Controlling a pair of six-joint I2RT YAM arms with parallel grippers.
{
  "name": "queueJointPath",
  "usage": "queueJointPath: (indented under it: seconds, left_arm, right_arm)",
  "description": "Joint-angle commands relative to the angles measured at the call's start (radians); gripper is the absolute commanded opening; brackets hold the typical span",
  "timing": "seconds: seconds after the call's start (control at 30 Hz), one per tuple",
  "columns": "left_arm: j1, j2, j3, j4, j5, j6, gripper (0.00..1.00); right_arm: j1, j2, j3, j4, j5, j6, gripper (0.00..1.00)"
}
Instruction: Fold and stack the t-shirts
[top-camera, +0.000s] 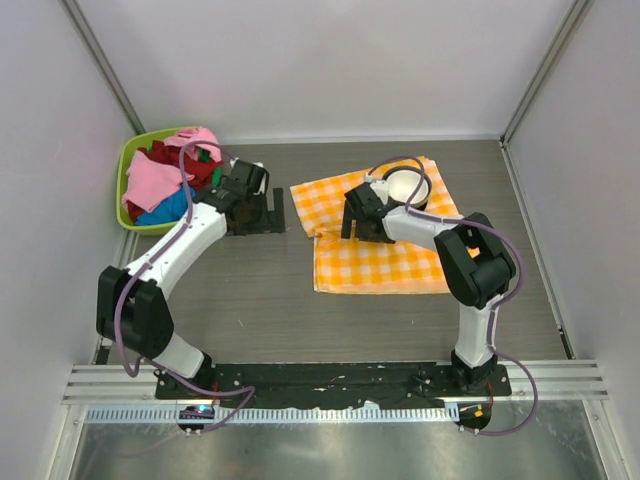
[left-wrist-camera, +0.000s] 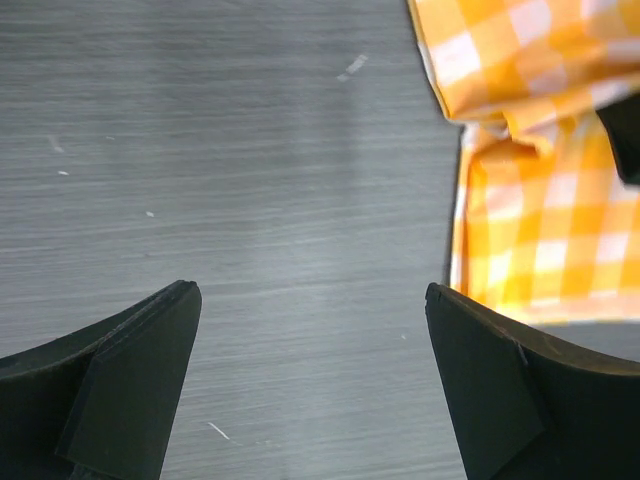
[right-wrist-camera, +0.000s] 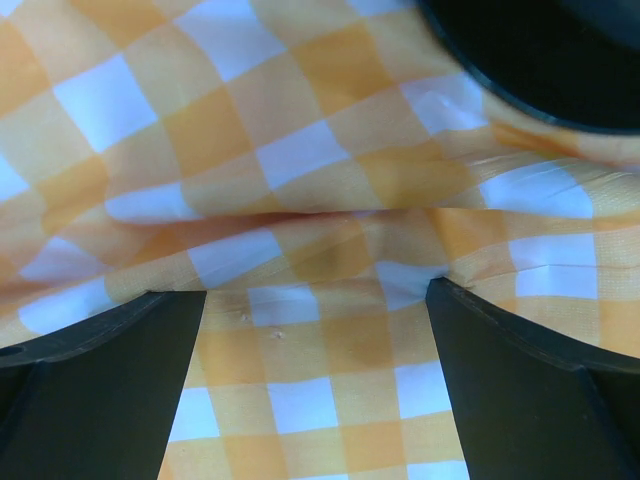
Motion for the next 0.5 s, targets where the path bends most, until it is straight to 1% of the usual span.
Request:
queueJointPath:
  seconds: [0.0, 0.1, 0.23, 0.47]
  left_arm:
    - [-0.042, -0.05, -0.059, 0.077, 0.039, -0.045, 1.0]
    - [-0.047, -0.061, -0.083, 0.084, 0.045, -0.048, 1.0]
    - [-0.051, -0.07, -0.086, 0.092, 0.051, -0.05, 1.0]
    - [-0.062, -0.073, -0.083, 0.095, 0.048, -0.045, 1.0]
  right_arm:
    - [-0.09, 0.092, -0.006, -0.04, 0.03, 0.032, 1.0]
    - [-0.128, 0.098, 0.007, -0.048, 0.027, 0.024, 1.0]
    - [-0.176, 0.125, 0.065, -0.079, 0.047, 0.023, 1.0]
    - [-0.279, 0.179, 0.151, -0.148, 0.088, 0.067, 1.0]
